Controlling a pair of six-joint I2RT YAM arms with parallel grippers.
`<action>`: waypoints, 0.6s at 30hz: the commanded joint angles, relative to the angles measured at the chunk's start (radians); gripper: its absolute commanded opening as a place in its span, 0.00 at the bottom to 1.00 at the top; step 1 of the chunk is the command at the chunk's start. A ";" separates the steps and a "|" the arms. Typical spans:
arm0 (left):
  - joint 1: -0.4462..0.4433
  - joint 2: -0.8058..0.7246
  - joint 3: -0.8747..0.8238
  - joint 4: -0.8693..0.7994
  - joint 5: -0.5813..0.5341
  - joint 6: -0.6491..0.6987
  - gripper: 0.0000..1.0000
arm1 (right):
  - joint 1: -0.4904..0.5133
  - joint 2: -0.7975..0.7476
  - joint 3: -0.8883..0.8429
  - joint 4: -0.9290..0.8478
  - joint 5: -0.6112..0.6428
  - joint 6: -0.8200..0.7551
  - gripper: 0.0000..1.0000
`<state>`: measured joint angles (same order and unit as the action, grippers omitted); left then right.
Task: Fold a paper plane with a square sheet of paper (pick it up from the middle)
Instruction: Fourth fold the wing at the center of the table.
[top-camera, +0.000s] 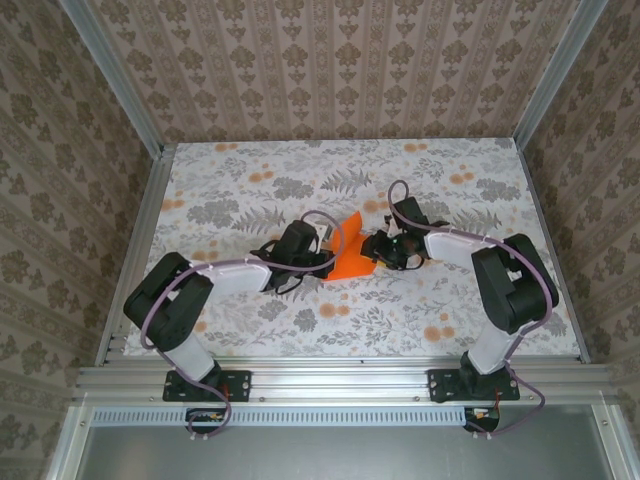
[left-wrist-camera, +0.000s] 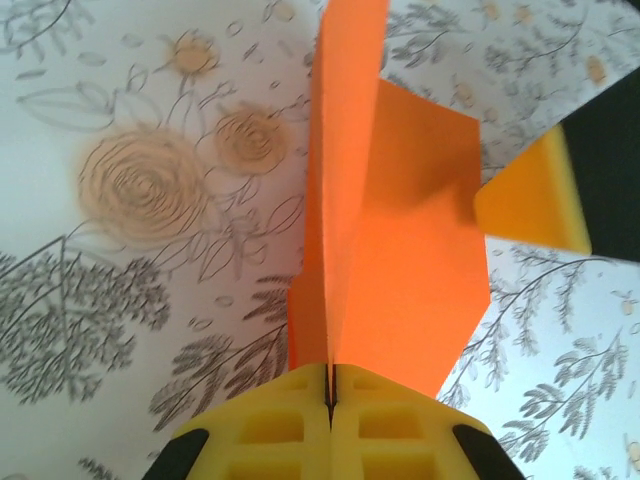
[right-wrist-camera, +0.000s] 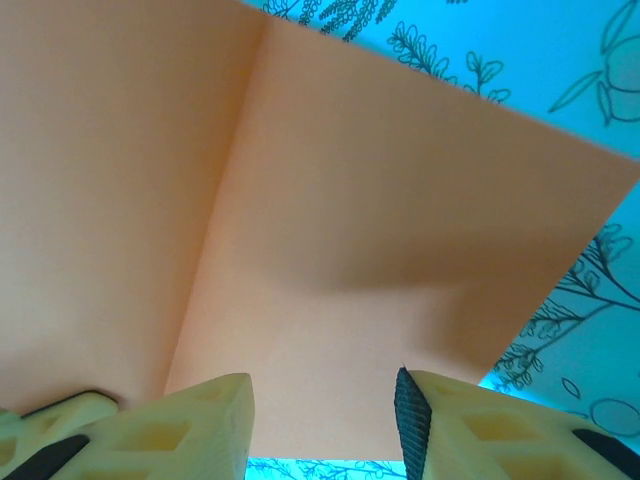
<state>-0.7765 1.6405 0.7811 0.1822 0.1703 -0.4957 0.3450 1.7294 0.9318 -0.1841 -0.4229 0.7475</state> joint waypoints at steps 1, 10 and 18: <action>0.000 -0.022 -0.007 0.017 -0.004 -0.028 0.06 | 0.000 0.046 0.031 -0.049 0.038 0.017 0.43; 0.005 0.031 0.044 0.033 0.063 -0.020 0.22 | 0.000 0.125 0.056 -0.058 0.021 0.003 0.42; 0.010 0.050 0.086 0.035 0.095 0.004 0.27 | 0.000 0.135 0.070 -0.096 0.030 -0.015 0.42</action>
<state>-0.7761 1.6806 0.8303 0.1947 0.2337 -0.5152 0.3439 1.8221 0.9943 -0.2054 -0.4191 0.7433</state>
